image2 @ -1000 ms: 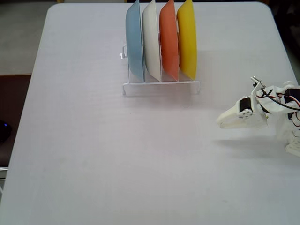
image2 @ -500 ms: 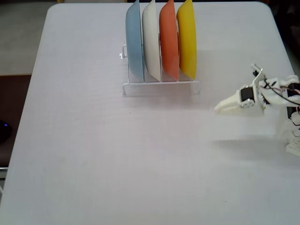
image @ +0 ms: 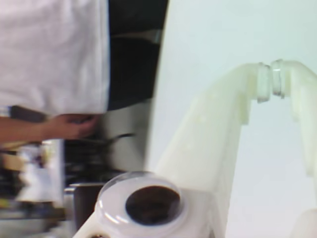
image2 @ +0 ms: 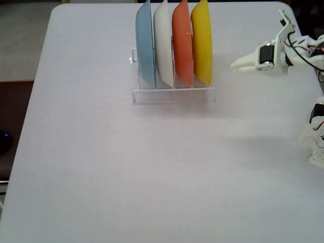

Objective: Would you please take all the plates for me?

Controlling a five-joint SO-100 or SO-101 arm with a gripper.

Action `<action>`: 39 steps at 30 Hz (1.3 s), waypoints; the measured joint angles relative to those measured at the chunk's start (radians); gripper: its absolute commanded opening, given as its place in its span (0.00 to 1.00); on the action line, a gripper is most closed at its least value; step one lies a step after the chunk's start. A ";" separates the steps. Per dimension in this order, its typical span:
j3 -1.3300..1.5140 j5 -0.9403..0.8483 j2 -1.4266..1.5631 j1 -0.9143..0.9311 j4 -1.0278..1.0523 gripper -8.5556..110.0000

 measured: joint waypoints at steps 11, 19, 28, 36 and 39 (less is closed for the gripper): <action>-0.480 -0.179 -0.331 0.124 0.114 0.45; -0.552 -0.225 -0.518 0.239 0.114 0.52; -0.612 -0.253 -0.673 0.299 0.098 0.50; -0.696 -0.270 -0.795 0.305 0.048 0.39; -0.716 -0.270 -0.821 0.305 0.037 0.27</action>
